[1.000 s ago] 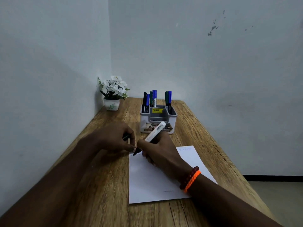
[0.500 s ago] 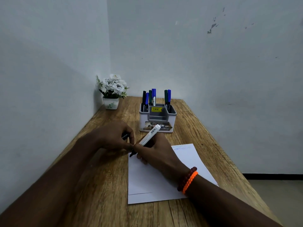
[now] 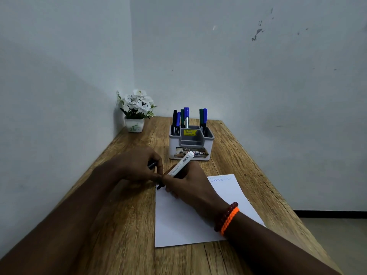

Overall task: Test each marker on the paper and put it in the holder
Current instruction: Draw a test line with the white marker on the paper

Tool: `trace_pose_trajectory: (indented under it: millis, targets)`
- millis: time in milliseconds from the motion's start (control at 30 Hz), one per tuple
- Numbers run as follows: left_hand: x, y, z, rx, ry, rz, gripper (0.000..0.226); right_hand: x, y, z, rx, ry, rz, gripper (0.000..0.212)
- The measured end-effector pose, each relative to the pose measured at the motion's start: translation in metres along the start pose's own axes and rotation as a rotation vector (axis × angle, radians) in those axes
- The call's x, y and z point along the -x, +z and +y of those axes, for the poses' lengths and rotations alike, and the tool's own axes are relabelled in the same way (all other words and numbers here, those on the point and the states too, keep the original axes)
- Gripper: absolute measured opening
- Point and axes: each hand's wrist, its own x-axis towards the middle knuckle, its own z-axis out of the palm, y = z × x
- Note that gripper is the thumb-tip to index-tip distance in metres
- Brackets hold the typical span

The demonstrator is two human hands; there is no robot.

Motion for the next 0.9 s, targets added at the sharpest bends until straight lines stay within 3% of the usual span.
trace_pose_trajectory:
  millis: [67,233,400,633,900]
  targets:
    - [0.0001,-0.0002,0.0002,0.004,-0.003,-0.005,0.017,-0.0002,0.0003,0.0001,0.010,0.001,0.002,0.031]
    - [0.0020,-0.0008,0.0012,0.018,0.008,0.000,0.016,0.0004,0.0007,0.0006,0.007,0.021,0.008,0.052]
    - [0.0013,-0.0008,0.0015,0.003,0.012,0.001,0.016,-0.0002,0.0009,0.0018,0.044,0.005,0.053,0.034]
    - [0.0005,-0.0011,-0.0006,-0.012,0.030,-0.001,0.012,-0.0007,0.0021,0.0042,0.064,0.007,0.075,0.050]
    - [0.0008,-0.0003,0.0003,-0.002,0.027,0.007,0.012,0.0031,0.0006,-0.0020,0.072,0.007,0.101,0.039]
